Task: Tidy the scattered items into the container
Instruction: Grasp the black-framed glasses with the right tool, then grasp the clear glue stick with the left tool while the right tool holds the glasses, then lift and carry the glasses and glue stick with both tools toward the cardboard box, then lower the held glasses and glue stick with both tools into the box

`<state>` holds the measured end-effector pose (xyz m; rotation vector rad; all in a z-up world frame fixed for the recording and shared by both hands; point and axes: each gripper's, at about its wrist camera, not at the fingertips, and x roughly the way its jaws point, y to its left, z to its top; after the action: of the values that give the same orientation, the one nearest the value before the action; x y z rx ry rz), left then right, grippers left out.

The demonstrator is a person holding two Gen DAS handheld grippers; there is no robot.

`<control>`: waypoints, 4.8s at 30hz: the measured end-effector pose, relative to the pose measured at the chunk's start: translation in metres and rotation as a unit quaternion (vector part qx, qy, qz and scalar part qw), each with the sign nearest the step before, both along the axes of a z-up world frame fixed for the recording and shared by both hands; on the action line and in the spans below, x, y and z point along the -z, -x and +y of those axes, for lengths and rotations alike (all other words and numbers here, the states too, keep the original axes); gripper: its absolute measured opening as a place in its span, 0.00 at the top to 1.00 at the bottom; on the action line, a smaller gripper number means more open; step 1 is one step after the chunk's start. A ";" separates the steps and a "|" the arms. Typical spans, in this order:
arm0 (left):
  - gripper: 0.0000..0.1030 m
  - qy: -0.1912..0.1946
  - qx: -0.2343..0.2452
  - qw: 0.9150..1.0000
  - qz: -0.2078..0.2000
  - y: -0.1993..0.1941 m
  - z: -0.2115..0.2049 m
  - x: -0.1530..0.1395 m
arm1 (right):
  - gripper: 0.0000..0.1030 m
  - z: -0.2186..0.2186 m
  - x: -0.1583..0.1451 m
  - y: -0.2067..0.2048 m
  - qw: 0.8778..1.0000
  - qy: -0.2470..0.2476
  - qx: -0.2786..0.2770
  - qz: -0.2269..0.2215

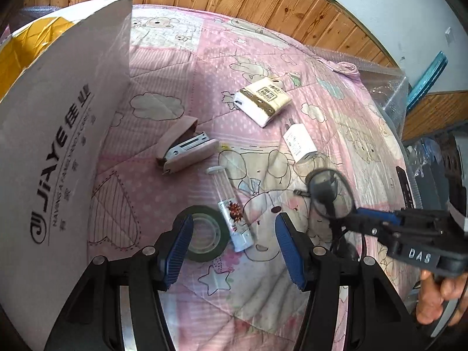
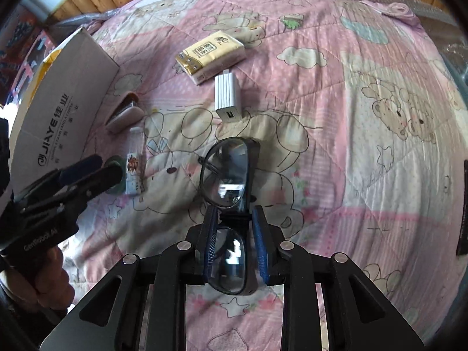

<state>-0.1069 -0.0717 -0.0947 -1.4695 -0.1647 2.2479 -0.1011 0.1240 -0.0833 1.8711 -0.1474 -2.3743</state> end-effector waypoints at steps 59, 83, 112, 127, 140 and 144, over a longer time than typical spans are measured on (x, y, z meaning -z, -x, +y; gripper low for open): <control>0.81 0.072 0.049 0.994 0.059 -0.080 -0.030 0.007 | 0.75 -0.007 0.000 -0.041 0.999 0.019 -0.004 0.029; 0.81 0.045 0.014 0.997 0.067 -0.091 -0.067 -0.060 | 0.75 -0.054 -0.034 -0.069 0.992 0.083 0.044 0.081; 0.81 0.018 -0.044 0.993 0.112 -0.097 -0.127 -0.113 | 0.75 -0.132 -0.115 -0.100 0.985 0.080 0.026 0.153; 0.81 0.011 -0.080 0.988 0.129 -0.102 -0.169 -0.131 | 0.75 -0.176 -0.140 -0.097 0.982 0.082 -0.009 0.171; 0.81 -0.001 -0.108 0.984 0.138 -0.099 -0.202 -0.142 | 0.75 -0.219 -0.161 -0.088 0.979 0.073 -0.049 0.185; 0.81 -0.002 -0.116 0.983 0.141 -0.097 -0.212 -0.145 | 0.75 -0.233 -0.163 -0.084 0.978 0.069 -0.062 0.187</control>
<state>-0.0096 -0.2834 0.0501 -1.1638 -0.2627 2.6118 -0.0169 -0.1088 0.0801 1.3056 -0.1502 -2.5022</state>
